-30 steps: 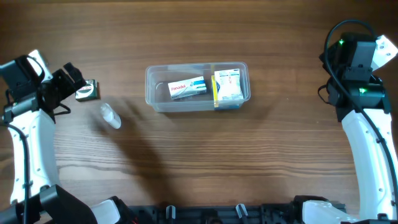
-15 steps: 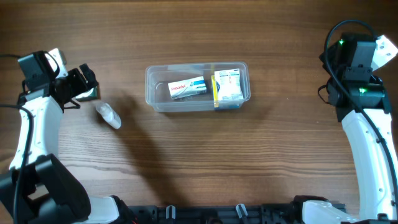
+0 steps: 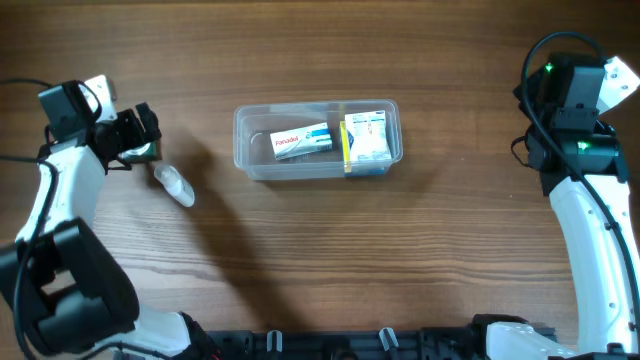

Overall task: Pack container
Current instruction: 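Reach left gripper to green Zam-Buk tin and grasp it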

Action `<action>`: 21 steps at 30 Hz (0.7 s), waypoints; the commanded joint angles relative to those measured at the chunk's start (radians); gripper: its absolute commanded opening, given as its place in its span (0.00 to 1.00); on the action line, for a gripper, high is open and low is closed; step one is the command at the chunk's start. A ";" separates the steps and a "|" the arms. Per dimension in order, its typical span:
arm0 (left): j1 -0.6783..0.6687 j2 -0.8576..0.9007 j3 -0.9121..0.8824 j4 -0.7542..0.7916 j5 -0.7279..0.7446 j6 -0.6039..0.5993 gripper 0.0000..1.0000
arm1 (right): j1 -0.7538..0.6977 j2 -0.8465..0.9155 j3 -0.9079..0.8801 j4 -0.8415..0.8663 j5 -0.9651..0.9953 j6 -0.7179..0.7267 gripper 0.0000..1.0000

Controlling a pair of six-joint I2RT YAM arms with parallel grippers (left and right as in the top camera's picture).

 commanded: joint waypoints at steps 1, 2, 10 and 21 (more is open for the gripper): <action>-0.005 0.055 0.021 0.033 0.015 0.055 1.00 | 0.002 0.009 -0.003 0.002 0.009 0.012 1.00; -0.005 0.061 0.021 0.039 0.011 0.055 1.00 | 0.002 0.009 -0.003 0.002 0.009 0.012 1.00; -0.003 0.112 0.021 0.060 0.000 0.086 1.00 | 0.002 0.009 -0.003 0.002 0.009 0.012 1.00; -0.003 0.118 0.020 0.056 -0.064 0.103 1.00 | 0.002 0.009 -0.003 0.002 0.009 0.012 1.00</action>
